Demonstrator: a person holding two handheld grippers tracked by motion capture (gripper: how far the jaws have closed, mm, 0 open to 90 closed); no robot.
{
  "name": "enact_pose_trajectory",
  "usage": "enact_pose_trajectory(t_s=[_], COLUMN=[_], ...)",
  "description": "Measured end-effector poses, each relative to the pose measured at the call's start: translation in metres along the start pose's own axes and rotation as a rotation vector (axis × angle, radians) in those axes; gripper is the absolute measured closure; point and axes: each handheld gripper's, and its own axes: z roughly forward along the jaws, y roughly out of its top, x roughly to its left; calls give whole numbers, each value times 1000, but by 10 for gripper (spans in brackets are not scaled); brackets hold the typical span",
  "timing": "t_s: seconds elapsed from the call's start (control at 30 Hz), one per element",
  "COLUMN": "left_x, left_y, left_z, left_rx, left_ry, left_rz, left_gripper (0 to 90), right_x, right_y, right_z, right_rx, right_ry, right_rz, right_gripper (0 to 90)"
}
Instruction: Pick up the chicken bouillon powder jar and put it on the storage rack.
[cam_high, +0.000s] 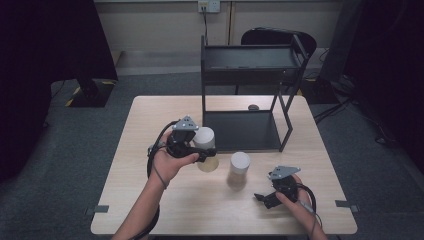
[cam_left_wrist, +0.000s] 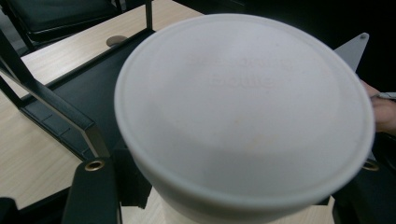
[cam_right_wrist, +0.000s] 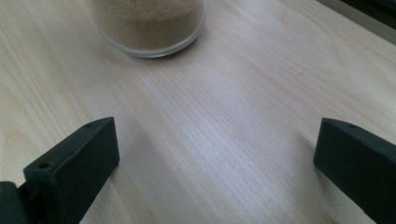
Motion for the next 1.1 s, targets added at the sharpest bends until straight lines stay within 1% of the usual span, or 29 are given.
enact_pose_trajectory(t_s=[0.03, 0.23, 0.3, 0.37, 0.4, 0.57, 0.63, 0.77, 0.87, 0.93, 1.1], left_x=[0, 1, 0, 0, 1, -2, -3, -3, -2, -1, -3], left_y=[3, 20, 27, 28, 32, 47, 53, 63, 68, 71, 80], left_z=[1, 5, 6, 7, 8, 14, 17, 20, 21, 21, 24], left_rx=[1, -1, -9, -12, -13, 6, 10, 8, -2, -7, -6], left_ry=[1, 13, 17, 17, 17, 28, 29, 35, 39, 38, 54], left_rz=[4, 0, 3, 2, -1, 18, 14, 19, 15, 3, 2], left_gripper=[348, 348, 348, 348, 348, 348, 348, 348, 349, 349, 349], right_x=[0, 0, 0, 0, 0, 0, 0, 0, 0, 0, 0], right_y=[0, 0, 0, 0, 0, 0, 0, 0, 0, 0, 0], right_z=[0, 0, 0, 0, 0, 0, 0, 0, 0, 0, 0], right_rx=[0, -1, -1, -1, -1, -1, -1, -1, -1, -1, 0], right_ry=[0, 0, 0, 0, 0, 0, 0, 0, 0, 0, 0], right_rz=[0, 0, 1, 1, 0, 1, 1, 0, 0, 0, 1], right_gripper=[0, 0, 0, 0, 0, 0, 0, 0, 0, 0, 0])
